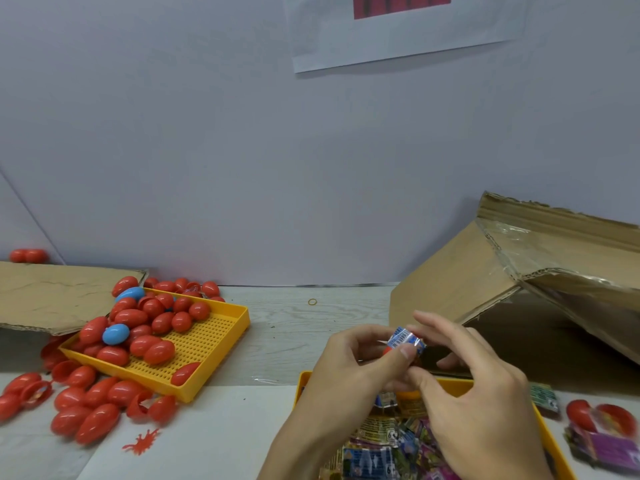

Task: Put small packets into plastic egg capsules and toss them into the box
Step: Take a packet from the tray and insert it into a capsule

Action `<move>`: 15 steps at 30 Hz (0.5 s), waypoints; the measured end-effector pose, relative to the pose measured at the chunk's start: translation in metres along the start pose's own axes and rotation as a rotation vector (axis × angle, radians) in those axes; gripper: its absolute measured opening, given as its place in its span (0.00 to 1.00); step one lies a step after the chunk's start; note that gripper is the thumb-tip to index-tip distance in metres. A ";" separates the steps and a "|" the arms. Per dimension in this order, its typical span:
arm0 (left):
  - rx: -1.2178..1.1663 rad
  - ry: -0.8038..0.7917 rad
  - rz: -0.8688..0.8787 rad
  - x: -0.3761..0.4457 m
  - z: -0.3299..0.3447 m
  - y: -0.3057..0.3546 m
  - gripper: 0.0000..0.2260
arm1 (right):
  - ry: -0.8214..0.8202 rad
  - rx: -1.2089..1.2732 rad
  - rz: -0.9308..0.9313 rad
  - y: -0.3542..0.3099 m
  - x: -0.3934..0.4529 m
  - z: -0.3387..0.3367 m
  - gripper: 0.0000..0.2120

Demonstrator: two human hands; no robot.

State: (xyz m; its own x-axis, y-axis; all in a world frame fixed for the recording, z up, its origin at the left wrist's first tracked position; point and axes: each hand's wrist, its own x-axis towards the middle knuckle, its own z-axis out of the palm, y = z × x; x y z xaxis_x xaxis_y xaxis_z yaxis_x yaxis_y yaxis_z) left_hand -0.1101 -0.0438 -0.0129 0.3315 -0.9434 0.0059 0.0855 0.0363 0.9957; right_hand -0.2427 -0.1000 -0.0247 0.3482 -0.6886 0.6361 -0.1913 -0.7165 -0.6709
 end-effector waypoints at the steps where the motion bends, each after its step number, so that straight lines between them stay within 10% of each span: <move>1: -0.016 0.003 -0.001 0.000 0.000 0.001 0.12 | -0.002 0.000 -0.002 0.000 0.000 0.000 0.37; 15: -0.192 -0.054 -0.041 -0.002 0.009 0.006 0.15 | 0.024 -0.014 -0.034 0.000 -0.001 -0.002 0.34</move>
State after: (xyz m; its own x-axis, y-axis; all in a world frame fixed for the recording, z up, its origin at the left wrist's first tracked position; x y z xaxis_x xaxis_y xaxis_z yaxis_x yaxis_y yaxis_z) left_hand -0.1190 -0.0446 -0.0057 0.2740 -0.9614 -0.0246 0.2777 0.0546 0.9591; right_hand -0.2448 -0.0995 -0.0243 0.3329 -0.6664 0.6672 -0.1925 -0.7407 -0.6437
